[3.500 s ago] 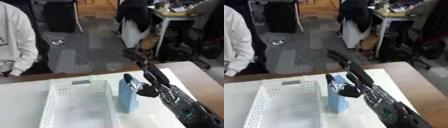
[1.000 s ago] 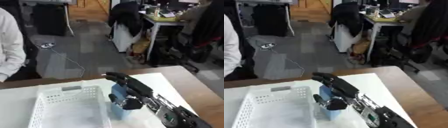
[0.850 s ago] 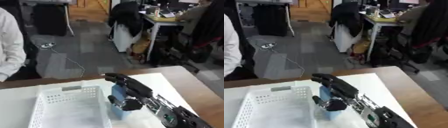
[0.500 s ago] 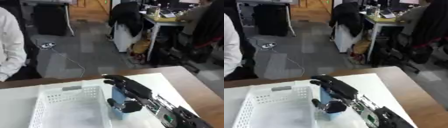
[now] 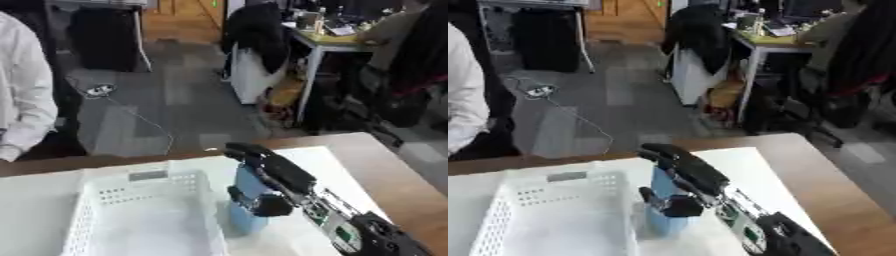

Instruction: Pick up objects on the table and place them in the box.

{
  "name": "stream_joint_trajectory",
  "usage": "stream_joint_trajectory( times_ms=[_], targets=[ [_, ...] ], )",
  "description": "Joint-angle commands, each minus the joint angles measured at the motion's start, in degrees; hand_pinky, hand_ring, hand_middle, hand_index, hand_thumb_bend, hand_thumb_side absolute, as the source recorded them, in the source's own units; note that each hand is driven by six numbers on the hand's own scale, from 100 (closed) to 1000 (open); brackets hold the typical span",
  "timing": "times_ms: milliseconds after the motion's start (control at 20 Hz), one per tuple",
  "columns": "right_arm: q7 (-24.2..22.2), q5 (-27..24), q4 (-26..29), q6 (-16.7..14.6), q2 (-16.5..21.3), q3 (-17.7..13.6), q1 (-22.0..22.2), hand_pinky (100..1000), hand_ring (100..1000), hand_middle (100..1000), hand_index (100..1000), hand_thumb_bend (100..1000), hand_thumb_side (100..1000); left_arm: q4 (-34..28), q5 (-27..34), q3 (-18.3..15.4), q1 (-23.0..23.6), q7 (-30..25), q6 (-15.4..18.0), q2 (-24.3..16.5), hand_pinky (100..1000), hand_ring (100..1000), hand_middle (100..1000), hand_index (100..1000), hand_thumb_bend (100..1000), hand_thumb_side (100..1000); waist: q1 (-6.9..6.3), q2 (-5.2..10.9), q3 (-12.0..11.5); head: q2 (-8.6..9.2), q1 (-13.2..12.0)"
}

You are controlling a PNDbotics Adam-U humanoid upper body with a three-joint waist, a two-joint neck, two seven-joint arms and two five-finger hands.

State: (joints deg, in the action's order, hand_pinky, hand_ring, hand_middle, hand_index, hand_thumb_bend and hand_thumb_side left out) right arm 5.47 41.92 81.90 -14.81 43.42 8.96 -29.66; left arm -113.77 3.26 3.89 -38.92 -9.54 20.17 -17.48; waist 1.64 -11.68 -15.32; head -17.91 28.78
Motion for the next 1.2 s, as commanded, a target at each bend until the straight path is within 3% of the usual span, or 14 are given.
stream_joint_trajectory(
  times_ms=[50, 500, 750, 900, 1200],
  targets=[
    [1.0, 1.1, -0.2, 0.7, 2.1, -1.3, -0.6, 1000, 1000, 1000, 1000, 222, 875, -0.8, 0.1, -0.4, -0.6, 0.0, 0.0, -0.8, 518, 438, 621, 611, 844, 768, -0.14, 0.93, 0.2, 0.36, -0.2],
    [5.3, 2.4, -0.2, 1.1, 2.6, -2.1, -0.1, 1000, 1000, 1000, 1000, 228, 852, -0.8, 0.0, -0.4, -0.3, -0.1, 0.0, -1.0, 518, 438, 620, 610, 845, 769, -0.2, 0.98, 0.4, 0.07, -0.5],
    [4.9, 3.9, -1.2, 0.5, 2.2, -1.3, -0.4, 1000, 1000, 1000, 1000, 219, 867, -0.8, 0.1, -0.4, -0.5, -0.1, 0.1, -0.8, 519, 439, 620, 610, 844, 769, -0.24, 0.93, 0.2, 0.13, -0.3],
    [4.2, 4.5, -2.4, -1.0, 1.7, -0.7, -0.7, 1000, 1000, 1000, 1000, 244, 852, -0.8, 0.1, -0.4, -0.7, -0.1, 0.0, -0.7, 519, 439, 620, 608, 843, 769, -0.13, 0.87, 0.1, 0.18, -0.3],
    [2.3, 4.0, -3.9, -7.1, 0.1, 0.7, -0.8, 982, 1000, 1000, 1000, 236, 843, -0.8, 0.3, -0.3, -1.1, -0.1, -0.1, -0.4, 520, 439, 620, 608, 842, 769, 0.07, 0.64, -0.3, 0.43, -0.4]
  ],
)
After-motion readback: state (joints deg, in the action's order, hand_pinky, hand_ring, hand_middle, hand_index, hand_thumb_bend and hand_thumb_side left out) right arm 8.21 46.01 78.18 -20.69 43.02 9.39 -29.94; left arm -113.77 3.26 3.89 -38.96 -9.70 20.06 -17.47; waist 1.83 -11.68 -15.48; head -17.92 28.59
